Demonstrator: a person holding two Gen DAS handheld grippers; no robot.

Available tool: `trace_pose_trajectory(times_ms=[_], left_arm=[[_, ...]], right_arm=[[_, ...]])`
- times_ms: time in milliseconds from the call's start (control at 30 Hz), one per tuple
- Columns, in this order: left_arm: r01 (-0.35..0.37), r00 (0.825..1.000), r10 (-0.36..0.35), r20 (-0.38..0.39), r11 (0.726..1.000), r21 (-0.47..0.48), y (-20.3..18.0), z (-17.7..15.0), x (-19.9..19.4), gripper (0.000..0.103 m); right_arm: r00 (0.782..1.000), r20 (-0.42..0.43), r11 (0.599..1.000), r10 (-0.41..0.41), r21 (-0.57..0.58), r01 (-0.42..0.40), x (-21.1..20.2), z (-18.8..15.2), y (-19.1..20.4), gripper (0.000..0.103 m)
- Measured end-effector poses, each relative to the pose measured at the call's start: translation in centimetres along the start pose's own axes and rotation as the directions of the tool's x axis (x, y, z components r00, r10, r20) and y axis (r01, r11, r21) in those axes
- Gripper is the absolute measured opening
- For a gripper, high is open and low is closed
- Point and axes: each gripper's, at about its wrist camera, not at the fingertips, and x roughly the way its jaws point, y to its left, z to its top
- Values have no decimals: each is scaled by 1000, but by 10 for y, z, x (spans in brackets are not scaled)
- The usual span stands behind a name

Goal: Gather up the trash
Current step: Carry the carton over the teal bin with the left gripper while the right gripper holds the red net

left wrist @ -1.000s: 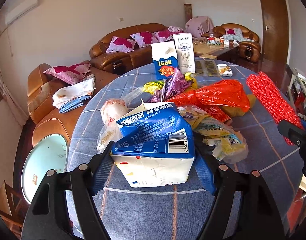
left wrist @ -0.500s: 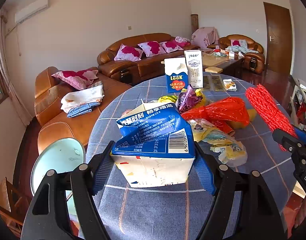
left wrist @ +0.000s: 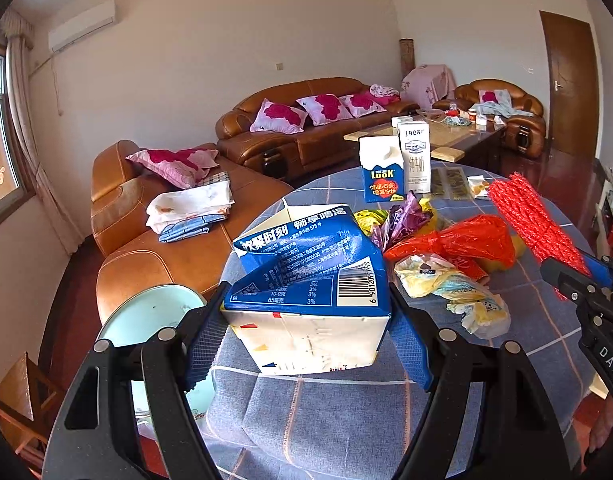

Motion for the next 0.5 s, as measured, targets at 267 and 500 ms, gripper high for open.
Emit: trace_pose_trajectory(times_ms=[267,500], left_arm=[[-30,1000,30,7,999,-19,15,0,-9,73],[-55,998,55,20,998,-32,26,0,-18,73]], right_arm=[[1000,13,1000,20,-24,-20,3,8,14,21],[999,19,998,39,-43,-38,6,14,24,21]])
